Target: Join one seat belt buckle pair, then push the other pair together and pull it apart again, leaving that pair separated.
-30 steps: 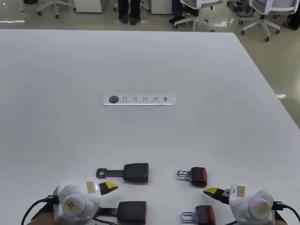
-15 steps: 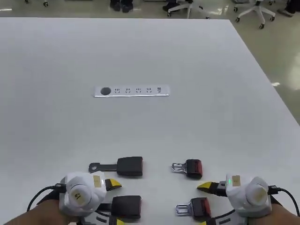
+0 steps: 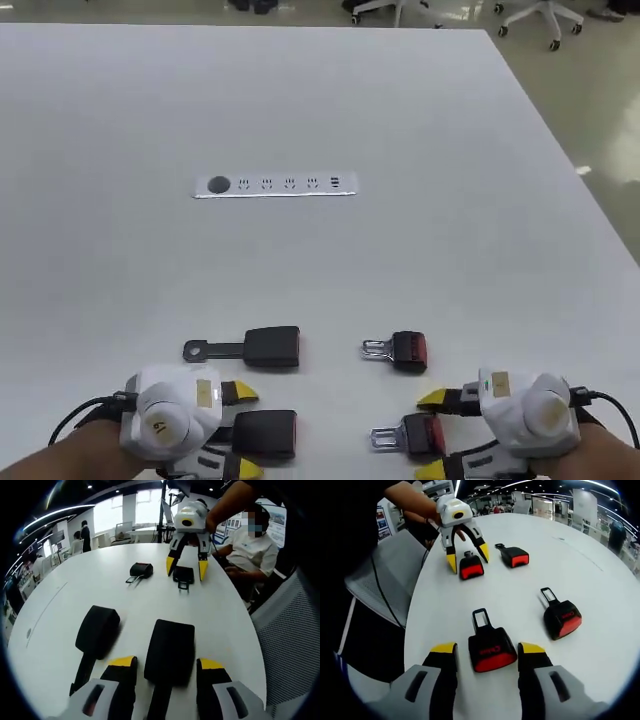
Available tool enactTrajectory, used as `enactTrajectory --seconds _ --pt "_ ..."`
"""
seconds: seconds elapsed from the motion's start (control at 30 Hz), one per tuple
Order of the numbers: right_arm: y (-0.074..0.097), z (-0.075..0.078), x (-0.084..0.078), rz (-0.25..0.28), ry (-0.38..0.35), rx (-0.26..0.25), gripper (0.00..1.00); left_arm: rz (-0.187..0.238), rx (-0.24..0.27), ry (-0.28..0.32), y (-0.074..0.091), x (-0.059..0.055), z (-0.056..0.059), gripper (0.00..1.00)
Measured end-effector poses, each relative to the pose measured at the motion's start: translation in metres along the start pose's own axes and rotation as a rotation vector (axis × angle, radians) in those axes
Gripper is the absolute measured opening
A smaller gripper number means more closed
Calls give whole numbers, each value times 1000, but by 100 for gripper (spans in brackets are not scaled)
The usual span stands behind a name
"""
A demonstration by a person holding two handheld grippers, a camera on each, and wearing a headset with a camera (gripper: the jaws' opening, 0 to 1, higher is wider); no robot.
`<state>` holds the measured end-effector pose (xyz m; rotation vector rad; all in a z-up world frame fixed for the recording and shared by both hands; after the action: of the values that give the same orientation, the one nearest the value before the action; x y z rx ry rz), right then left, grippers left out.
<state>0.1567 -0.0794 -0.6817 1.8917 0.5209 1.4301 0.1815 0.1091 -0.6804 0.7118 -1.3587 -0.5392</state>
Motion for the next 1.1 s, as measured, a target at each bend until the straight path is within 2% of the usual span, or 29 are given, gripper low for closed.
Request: enactTrajectory --seconds 0.13,0.2,0.23,0.43,0.57,0.67,0.83,1.1 --pt "0 1 0 -18 8 -17 42 -8 8 -37 -1 -3 -2 42" --pt "1 6 -3 -49 52 -54 36 2 -1 -38 -2 -3 -2 37" --pt "1 2 2 -39 49 -38 35 -3 0 -63 -3 -5 -2 36" --pt "4 3 2 -69 57 -36 35 4 -1 -80 -7 -7 0 35" --pt "6 2 5 -118 64 -14 34 -6 -15 -95 -9 -5 3 34" --pt "6 4 1 -153 97 -2 34 -12 -25 -104 -10 -5 4 34" --pt "6 6 -1 -157 83 -8 34 -23 -33 -108 -9 -3 6 34" --pt "0 8 3 -142 74 -28 34 -28 -32 -100 -7 0 8 34"
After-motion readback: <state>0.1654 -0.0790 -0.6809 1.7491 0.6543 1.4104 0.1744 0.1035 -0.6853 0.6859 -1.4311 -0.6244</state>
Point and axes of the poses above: the centre of the closed fingertips' face, and the gripper's own axes: y roughly backward along the fingers, z roughly to its right, x roughly out of its top, the point moved 1 cm from there along y, roughly backward along the fingers
